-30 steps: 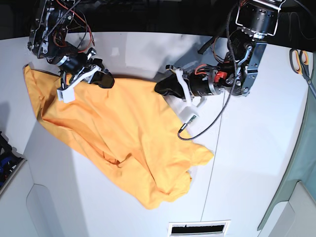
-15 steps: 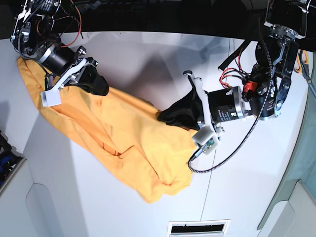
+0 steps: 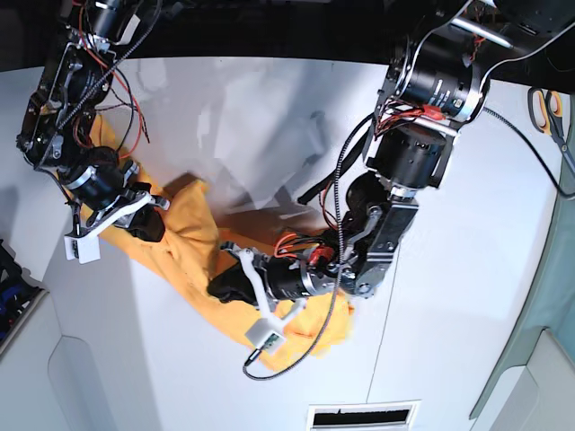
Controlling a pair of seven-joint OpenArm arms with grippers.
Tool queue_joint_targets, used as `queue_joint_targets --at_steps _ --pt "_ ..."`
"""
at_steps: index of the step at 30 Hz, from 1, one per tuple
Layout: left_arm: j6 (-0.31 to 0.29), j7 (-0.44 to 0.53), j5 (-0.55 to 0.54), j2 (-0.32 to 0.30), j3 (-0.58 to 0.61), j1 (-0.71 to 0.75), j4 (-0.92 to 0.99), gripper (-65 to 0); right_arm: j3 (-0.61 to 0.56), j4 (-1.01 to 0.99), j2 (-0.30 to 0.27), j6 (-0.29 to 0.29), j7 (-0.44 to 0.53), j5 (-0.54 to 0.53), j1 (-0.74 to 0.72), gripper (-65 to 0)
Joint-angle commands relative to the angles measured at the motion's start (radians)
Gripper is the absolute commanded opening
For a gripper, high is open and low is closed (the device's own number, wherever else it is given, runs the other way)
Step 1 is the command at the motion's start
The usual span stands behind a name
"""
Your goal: Layout the t-shirt on the table in an organized manner, then fold the t-shirt properly
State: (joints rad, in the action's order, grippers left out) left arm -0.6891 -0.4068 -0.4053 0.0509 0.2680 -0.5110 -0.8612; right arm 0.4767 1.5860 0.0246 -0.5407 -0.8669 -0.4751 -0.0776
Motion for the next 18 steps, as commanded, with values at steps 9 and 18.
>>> queue_joint_targets --at_steps 9,18 --pt "0.018 0.104 0.007 0.062 -0.001 -0.048 0.212 -45.2 0.087 -0.2 -0.037 0.031 0.151 0.147 -0.099 -53.8" --pt "-0.009 -0.167 -0.2 0.031 -0.001 -0.04 0.14 -34.8 0.087 -0.228 -0.105 0.06 0.099 0.121 -0.09 -39.5"
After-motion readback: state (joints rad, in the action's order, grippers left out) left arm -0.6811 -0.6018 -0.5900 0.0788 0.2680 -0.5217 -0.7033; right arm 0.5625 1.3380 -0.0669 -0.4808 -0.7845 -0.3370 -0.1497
